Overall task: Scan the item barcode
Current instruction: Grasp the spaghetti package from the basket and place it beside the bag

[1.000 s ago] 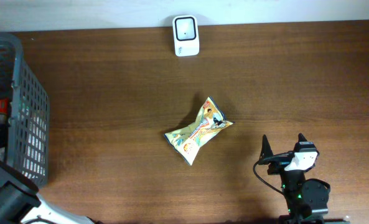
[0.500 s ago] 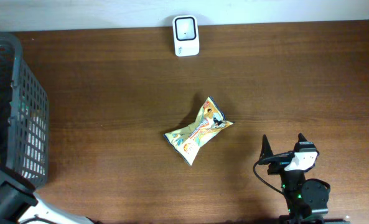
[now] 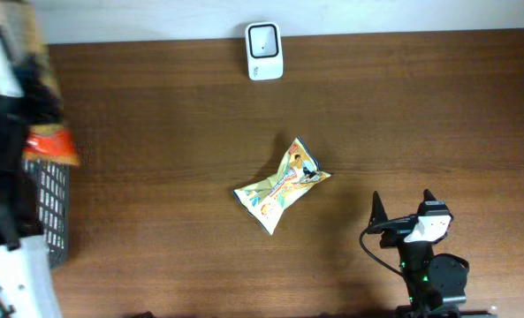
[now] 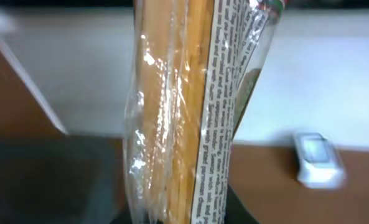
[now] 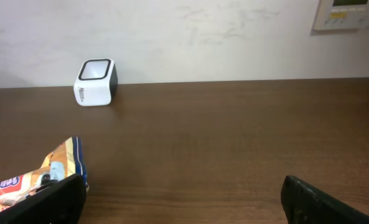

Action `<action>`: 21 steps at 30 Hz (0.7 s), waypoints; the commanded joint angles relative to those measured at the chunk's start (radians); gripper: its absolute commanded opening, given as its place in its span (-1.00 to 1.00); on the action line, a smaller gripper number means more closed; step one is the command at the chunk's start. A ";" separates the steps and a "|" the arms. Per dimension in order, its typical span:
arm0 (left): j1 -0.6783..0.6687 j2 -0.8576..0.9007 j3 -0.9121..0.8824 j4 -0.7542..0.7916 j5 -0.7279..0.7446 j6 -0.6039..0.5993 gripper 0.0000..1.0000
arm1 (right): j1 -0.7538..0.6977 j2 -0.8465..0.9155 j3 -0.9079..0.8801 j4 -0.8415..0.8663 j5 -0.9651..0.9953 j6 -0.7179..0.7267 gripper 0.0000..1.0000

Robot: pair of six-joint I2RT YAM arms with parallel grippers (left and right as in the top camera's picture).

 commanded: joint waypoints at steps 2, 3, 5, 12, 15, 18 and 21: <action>-0.306 0.161 -0.074 -0.310 -0.108 -0.276 -1.00 | -0.006 -0.005 0.004 -0.022 0.009 0.006 0.97; -0.351 0.217 -0.116 -0.312 -0.108 -0.300 -1.00 | -0.006 -0.005 0.004 -0.022 0.009 0.006 0.97; -0.441 0.373 -0.190 -0.272 -0.108 -0.366 -1.00 | -0.006 -0.005 0.004 -0.022 0.009 0.006 0.97; -0.707 0.724 -0.204 -0.127 -0.109 -0.575 -1.00 | -0.006 -0.005 0.004 -0.022 0.009 0.006 0.97; -0.729 0.737 -0.194 -0.118 -0.115 -0.553 0.59 | -0.006 -0.005 0.004 -0.022 0.009 0.006 0.97; -0.653 0.672 0.019 -0.303 -0.117 -0.411 0.99 | -0.006 -0.005 0.004 -0.022 0.009 0.006 0.97; -0.484 0.575 0.413 -0.534 -0.222 -0.234 0.98 | -0.006 -0.005 0.004 -0.022 0.009 0.006 0.97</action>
